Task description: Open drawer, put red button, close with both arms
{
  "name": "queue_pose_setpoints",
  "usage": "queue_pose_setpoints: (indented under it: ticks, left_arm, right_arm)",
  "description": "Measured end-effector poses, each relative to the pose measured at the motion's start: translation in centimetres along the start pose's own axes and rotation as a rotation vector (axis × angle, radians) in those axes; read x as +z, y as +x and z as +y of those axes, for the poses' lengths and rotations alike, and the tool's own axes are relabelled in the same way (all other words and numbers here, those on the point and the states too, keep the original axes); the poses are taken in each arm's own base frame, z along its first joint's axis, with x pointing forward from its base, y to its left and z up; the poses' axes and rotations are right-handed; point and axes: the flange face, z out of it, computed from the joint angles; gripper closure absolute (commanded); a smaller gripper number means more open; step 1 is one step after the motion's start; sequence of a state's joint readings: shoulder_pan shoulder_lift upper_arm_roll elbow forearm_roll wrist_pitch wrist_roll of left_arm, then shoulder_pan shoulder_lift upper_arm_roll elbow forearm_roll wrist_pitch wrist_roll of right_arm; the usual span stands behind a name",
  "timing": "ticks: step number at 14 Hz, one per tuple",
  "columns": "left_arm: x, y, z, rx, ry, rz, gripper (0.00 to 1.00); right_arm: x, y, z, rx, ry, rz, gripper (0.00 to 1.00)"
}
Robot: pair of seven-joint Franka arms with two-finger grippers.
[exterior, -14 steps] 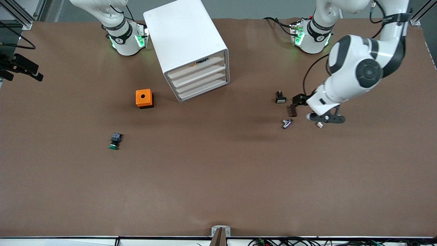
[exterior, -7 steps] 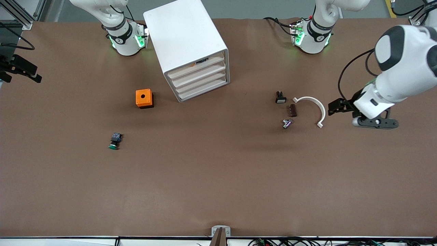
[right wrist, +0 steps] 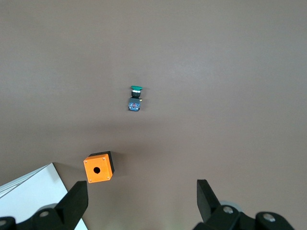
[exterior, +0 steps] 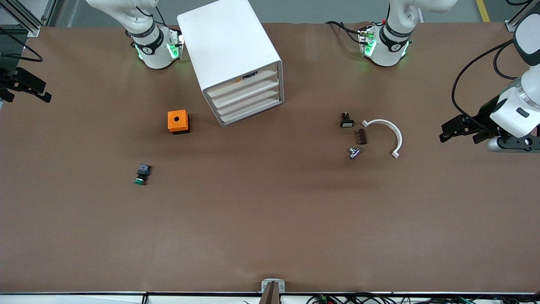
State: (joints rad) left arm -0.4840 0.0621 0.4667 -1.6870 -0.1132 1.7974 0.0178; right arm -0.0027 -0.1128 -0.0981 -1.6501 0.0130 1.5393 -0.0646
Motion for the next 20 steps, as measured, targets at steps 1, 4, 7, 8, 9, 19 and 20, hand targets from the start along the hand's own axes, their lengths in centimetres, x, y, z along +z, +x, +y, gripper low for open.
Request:
queue_pose_setpoints:
  ticks: [1, 4, 7, 8, 9, 19, 20]
  left_arm:
    - [-0.2, 0.1, 0.1, 0.004, 0.002, 0.005, 0.00]
    - [-0.9, 0.3, 0.5, 0.011, 0.002, 0.019, 0.00]
    - [-1.2, 0.6, 0.6, 0.020, -0.004, 0.026, 0.00]
    - [-1.0, 0.7, 0.5, 0.023, 0.003, 0.022, 0.00]
    - [-0.7, 0.7, 0.4, 0.024, 0.008, 0.019, 0.00]
    - [-0.4, 0.9, 1.3, 0.050, 0.012, 0.015, 0.00]
    - [-0.4, 0.9, 1.5, 0.054, 0.012, 0.015, 0.00]
  right_arm:
    - [0.0, 0.0, 0.0, 0.000, 0.000, 0.000, 0.00]
    - [0.0, 0.0, 0.0, 0.000, 0.000, 0.000, 0.00]
    - [0.0, 0.0, 0.0, 0.000, 0.000, 0.000, 0.00]
    - [0.0, 0.0, 0.0, 0.000, 0.000, 0.000, 0.00]
    - [0.0, 0.0, 0.0, 0.000, 0.000, 0.000, 0.00]
    - [0.0, 0.0, -0.1, -0.004, 0.000, 0.000, 0.00]
    - [0.0, 0.0, -0.1, -0.005, 0.000, 0.000, 0.00]
